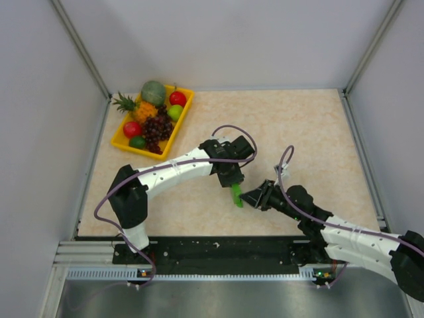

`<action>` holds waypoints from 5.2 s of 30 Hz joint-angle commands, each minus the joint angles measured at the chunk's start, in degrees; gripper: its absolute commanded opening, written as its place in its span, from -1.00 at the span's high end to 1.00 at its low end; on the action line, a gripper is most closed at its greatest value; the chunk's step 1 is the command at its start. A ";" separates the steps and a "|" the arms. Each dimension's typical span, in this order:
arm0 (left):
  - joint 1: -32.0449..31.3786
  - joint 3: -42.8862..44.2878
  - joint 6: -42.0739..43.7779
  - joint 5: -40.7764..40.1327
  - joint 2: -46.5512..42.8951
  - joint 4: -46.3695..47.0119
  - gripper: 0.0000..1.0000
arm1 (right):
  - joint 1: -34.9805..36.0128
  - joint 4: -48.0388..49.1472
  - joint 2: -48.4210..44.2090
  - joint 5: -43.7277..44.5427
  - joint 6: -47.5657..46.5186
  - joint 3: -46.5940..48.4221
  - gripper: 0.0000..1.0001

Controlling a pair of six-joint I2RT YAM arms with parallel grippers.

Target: Fold the paper box

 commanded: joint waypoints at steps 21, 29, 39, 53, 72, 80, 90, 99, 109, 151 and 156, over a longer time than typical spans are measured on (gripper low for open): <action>-0.84 -3.59 -3.92 -0.37 0.66 -0.91 1.00 | 2.00 4.85 -0.07 3.17 1.67 0.82 0.39; -0.92 -3.95 -4.54 -0.11 0.40 -0.65 1.00 | 3.05 3.80 -2.35 5.10 1.93 0.03 0.41; -1.63 -5.44 -6.30 0.68 -0.39 0.31 1.00 | 3.14 3.01 -3.68 6.86 2.38 -0.58 0.41; -1.63 -5.00 -5.77 0.15 -0.39 -0.12 1.00 | 3.84 0.90 -2.01 5.10 0.09 -0.23 0.48; -1.98 -3.86 -5.06 0.24 0.13 -0.65 1.00 | 5.16 -0.69 -1.65 8.44 -1.41 2.15 0.42; -2.07 -6.76 -6.56 2.00 -1.19 1.90 1.00 | 5.16 2.04 -3.50 9.23 1.23 -0.32 0.42; -2.15 -7.37 -7.00 2.35 -1.80 2.60 1.00 | 5.16 3.18 -1.83 9.32 1.93 -0.32 0.44; -2.59 -7.29 -7.53 2.70 -1.80 2.60 1.00 | 5.16 3.01 -2.44 10.46 2.20 -0.41 0.47; -2.77 -8.25 -8.05 2.18 -1.89 2.95 1.00 | 5.78 0.48 -2.79 9.85 -1.13 0.99 0.42; -2.07 -4.48 -9.20 5.43 -0.22 -1.88 1.00 | 11.49 -8.85 -5.95 12.31 -35.33 7.15 0.56; -1.80 -3.07 -10.25 5.69 0.57 -3.37 1.00 | 11.58 -18.58 -9.39 13.72 -28.41 9.86 0.28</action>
